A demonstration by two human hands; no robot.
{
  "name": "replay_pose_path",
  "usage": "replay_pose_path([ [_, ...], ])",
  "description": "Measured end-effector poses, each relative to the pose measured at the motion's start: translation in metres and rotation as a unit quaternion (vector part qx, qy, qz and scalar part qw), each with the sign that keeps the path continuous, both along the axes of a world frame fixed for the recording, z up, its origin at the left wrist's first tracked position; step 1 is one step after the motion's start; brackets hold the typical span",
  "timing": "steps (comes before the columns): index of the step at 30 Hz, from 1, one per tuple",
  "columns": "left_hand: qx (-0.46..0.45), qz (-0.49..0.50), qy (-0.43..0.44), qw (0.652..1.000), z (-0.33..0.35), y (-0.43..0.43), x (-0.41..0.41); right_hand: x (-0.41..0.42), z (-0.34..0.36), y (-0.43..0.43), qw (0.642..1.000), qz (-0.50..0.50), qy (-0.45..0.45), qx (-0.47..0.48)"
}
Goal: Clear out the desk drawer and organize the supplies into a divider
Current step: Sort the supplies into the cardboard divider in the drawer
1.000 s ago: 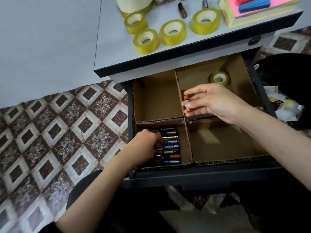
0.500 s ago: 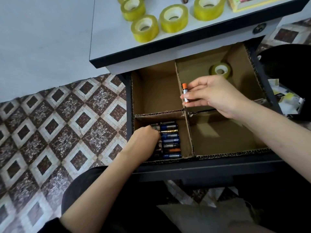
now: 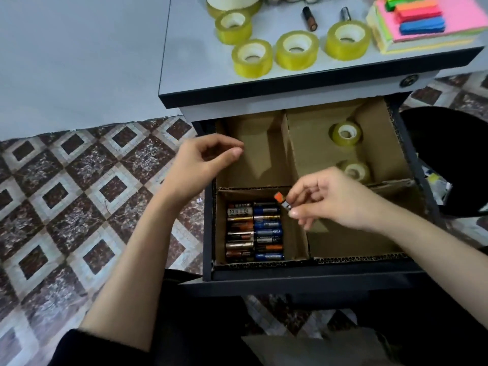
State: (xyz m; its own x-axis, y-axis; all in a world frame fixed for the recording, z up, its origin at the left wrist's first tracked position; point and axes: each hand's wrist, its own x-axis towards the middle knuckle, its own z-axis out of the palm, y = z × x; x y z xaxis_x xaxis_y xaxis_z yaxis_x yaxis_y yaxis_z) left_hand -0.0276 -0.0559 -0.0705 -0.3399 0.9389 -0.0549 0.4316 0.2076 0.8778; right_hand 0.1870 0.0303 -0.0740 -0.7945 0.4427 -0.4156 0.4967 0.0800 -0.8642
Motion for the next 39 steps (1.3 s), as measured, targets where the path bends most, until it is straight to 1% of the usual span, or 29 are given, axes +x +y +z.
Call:
replay_pose_path([
  [2, -0.011, -0.003, -0.008, 1.000, -0.006, 0.004, -0.005, -0.004, -0.003, -0.010, 0.998, 0.024, -0.031, 0.039],
  [4, -0.014, 0.005, -0.002, 1.000, -0.011, 0.007, -0.007, -0.012, -0.005, -0.016, 0.995, 0.019, -0.045, 0.083],
  [6, -0.007, 0.017, 0.003, 1.000, -0.015, 0.009, -0.009, -0.023, -0.008, -0.023, 0.990, 0.036, -0.062, 0.122],
  [10, -0.003, 0.035, -0.025, 0.999, -0.017, 0.009, -0.013, -0.049, -0.031, -0.042, 0.965, 0.109, -0.097, 0.218],
  [13, -0.004, 0.035, -0.031, 0.999, -0.017, 0.010, -0.011, -0.068, -0.055, -0.047, 0.949, 0.136, -0.123, 0.257],
  [15, -0.003, 0.042, -0.043, 0.998, -0.018, 0.011, -0.011, -0.078, -0.061, -0.050, 0.945, 0.131, -0.139, 0.265],
  [19, -0.009, 0.043, -0.025, 0.999, -0.022, 0.012, -0.013, -0.084, -0.065, -0.052, 0.941, 0.129, -0.138, 0.280],
  [24, -0.012, 0.049, -0.036, 0.998, -0.023, 0.014, -0.014, -0.080, -0.069, -0.050, 0.949, 0.132, -0.125, 0.257],
  [30, -0.012, 0.046, -0.037, 0.998, -0.025, 0.017, -0.016, -0.083, -0.064, -0.055, 0.952, 0.137, -0.134, 0.240],
  [34, -0.013, 0.041, -0.058, 0.997, -0.024, 0.018, -0.019, -0.078, -0.063, -0.057, 0.958, 0.108, -0.123, 0.234],
  [39, -0.017, 0.037, -0.038, 0.998, -0.025, 0.017, -0.017, -0.067, -0.055, -0.054, 0.962, 0.073, -0.095, 0.247],
])
